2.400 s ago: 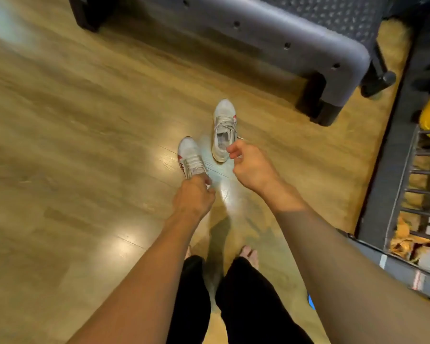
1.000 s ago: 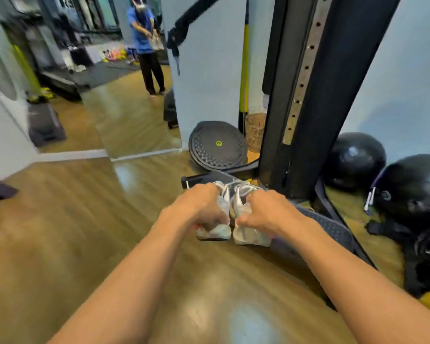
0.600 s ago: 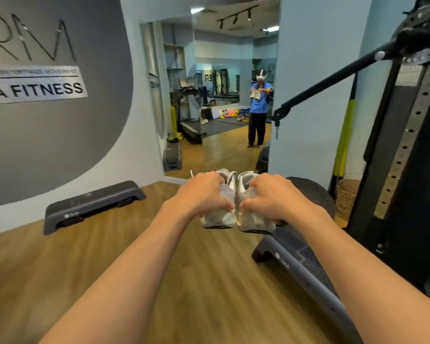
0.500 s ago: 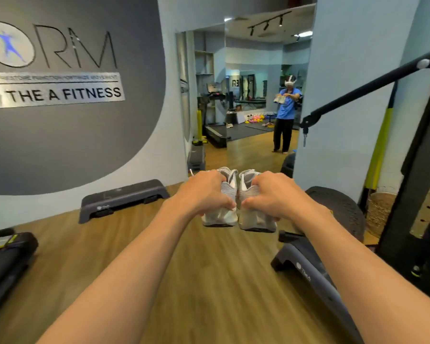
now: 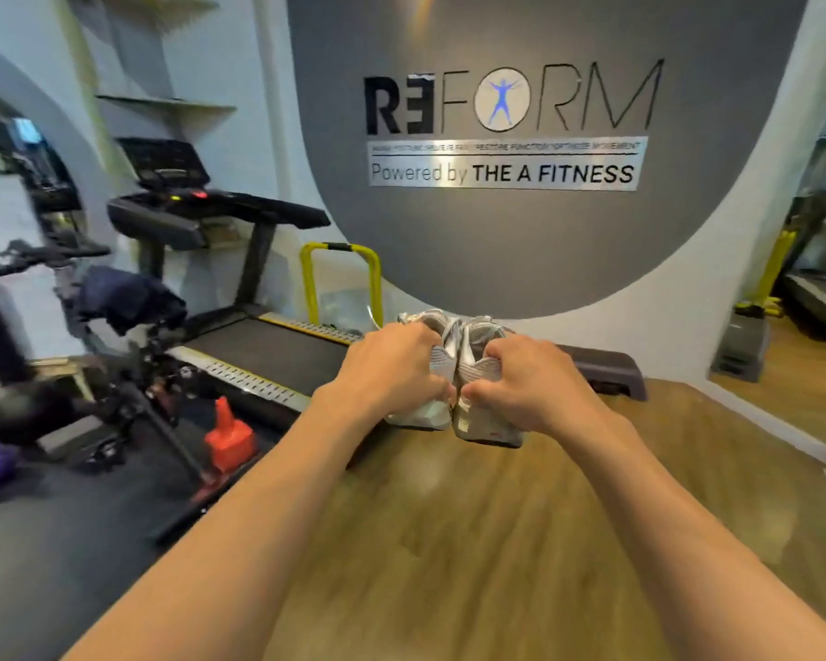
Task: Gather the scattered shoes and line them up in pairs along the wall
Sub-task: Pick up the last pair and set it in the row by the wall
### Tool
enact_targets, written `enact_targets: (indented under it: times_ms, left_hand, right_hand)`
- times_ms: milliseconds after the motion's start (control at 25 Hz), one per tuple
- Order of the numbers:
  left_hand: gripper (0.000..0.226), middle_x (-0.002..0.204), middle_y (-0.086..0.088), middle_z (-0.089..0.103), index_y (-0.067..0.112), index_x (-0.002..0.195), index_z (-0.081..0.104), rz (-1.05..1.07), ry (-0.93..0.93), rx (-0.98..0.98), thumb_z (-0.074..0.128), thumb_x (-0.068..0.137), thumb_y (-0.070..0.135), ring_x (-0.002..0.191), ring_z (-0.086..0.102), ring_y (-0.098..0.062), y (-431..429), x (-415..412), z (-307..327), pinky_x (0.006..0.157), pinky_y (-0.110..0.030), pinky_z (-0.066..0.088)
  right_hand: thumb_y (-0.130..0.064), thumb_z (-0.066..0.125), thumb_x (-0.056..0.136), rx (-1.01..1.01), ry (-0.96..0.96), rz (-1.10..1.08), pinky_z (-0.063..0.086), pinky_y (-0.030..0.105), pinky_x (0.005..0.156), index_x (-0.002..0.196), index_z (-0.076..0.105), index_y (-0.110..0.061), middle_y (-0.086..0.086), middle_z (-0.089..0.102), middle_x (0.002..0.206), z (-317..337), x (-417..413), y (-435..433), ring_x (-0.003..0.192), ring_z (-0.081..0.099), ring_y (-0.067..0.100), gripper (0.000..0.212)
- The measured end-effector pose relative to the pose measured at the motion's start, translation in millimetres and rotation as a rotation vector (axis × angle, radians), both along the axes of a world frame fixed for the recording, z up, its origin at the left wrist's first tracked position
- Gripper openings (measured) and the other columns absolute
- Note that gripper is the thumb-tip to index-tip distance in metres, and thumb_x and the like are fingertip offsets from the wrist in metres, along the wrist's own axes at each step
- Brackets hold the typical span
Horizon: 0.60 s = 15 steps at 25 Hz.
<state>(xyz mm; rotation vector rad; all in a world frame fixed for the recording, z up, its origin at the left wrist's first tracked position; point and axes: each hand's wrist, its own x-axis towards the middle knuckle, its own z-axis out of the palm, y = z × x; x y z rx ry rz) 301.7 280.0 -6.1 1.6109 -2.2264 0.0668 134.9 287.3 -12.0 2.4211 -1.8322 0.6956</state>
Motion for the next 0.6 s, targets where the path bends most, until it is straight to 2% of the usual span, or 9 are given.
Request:
enact_targets:
  times_ms: [120, 240, 440, 520, 600]
  left_hand:
    - [0.048, 0.113, -0.004, 0.063, 0.03, 0.108, 0.063, 0.207, 0.001, 0.034, 0.072, 0.068, 0.056, 0.106, 0.058, -0.032, 5, 124, -15, 0.076, -0.038, 0.045]
    - [0.048, 0.115, -0.003, 0.063, 0.031, 0.112, 0.062, 0.36, 0.023, 0.025, 0.07, 0.071, 0.056, 0.108, 0.058, -0.03, 10, 221, -35, 0.078, -0.038, 0.045]
    - [0.028, 0.108, -0.004, 0.066, 0.031, 0.089, 0.061, 0.664, 0.109, 0.077, 0.071, 0.07, 0.05, 0.103, 0.059, -0.031, 22, 377, -61, 0.076, -0.038, 0.045]
    - [0.028, 0.099, -0.004, 0.066, 0.029, 0.077, 0.051, 0.776, 0.138, 0.096, 0.071, 0.072, 0.048, 0.098, 0.06, -0.03, 31, 435, -65, 0.072, -0.036, 0.042]
    - [0.028, 0.089, -0.001, 0.063, 0.027, 0.076, 0.051, 0.869, 0.153, 0.093, 0.071, 0.073, 0.047, 0.091, 0.06, -0.027, 44, 486, -67, 0.068, -0.033, 0.037]
  right_hand:
    - [-0.047, 0.065, 0.073, -0.009, 0.004, 0.203, 0.034, 0.031, 0.058, 0.062, 0.043, -0.023, -0.001, 0.053, 0.073, -17, 125, -22, 0.074, 0.053, 0.025, 0.034]
    - [-0.048, 0.062, 0.075, 0.001, 0.015, 0.351, 0.035, 0.032, 0.06, 0.069, 0.048, -0.023, -0.002, 0.052, 0.075, -33, 226, -45, 0.081, 0.057, 0.029, 0.029]
    - [-0.041, 0.063, 0.078, 0.087, 0.009, 0.618, 0.033, 0.031, 0.054, 0.063, 0.045, -0.022, 0.001, 0.058, 0.075, -50, 398, -83, 0.074, 0.055, 0.029, 0.03]
    - [-0.037, 0.063, 0.078, 0.151, 0.002, 0.732, 0.028, 0.03, 0.048, 0.061, 0.042, -0.022, -0.002, 0.052, 0.067, -50, 468, -91, 0.068, 0.051, 0.026, 0.031]
    - [-0.038, 0.063, 0.077, 0.182, 0.014, 0.844, 0.031, 0.031, 0.05, 0.062, 0.044, -0.023, -0.001, 0.053, 0.068, -49, 529, -92, 0.07, 0.053, 0.027, 0.028]
